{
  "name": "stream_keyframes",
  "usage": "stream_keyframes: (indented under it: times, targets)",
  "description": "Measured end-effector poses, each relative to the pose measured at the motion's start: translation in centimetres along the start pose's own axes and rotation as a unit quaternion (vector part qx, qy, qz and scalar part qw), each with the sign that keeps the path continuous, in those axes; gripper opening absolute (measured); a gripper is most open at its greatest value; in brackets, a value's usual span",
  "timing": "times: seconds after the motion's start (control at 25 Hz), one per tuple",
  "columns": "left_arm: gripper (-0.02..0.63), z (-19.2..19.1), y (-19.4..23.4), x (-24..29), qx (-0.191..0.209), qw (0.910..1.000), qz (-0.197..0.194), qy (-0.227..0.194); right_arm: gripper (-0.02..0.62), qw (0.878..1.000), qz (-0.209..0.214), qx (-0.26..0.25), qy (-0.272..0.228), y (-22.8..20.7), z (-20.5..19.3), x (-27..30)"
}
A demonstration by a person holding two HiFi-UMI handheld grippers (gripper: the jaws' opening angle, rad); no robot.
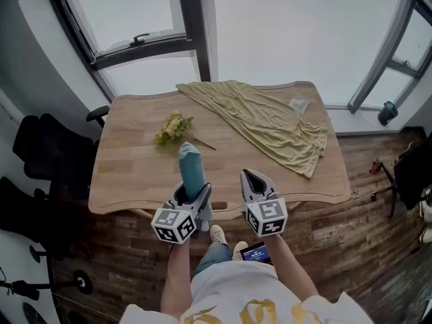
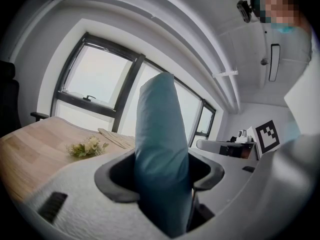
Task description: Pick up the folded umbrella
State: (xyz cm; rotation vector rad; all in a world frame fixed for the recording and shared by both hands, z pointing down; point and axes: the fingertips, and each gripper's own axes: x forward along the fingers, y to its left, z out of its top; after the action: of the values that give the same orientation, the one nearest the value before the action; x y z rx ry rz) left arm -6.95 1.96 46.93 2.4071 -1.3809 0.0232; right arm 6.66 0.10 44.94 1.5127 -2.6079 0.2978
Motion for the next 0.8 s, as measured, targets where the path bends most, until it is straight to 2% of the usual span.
stream_keyframes:
  times: [0.8]
  targets:
    - [0.282, -0.25, 0.31, -0.48, -0.013, 0.9999, 0.003, -0.004, 0.009, 1.000, -0.001, -0.013, 0.007, 0.48, -0.22, -0.23]
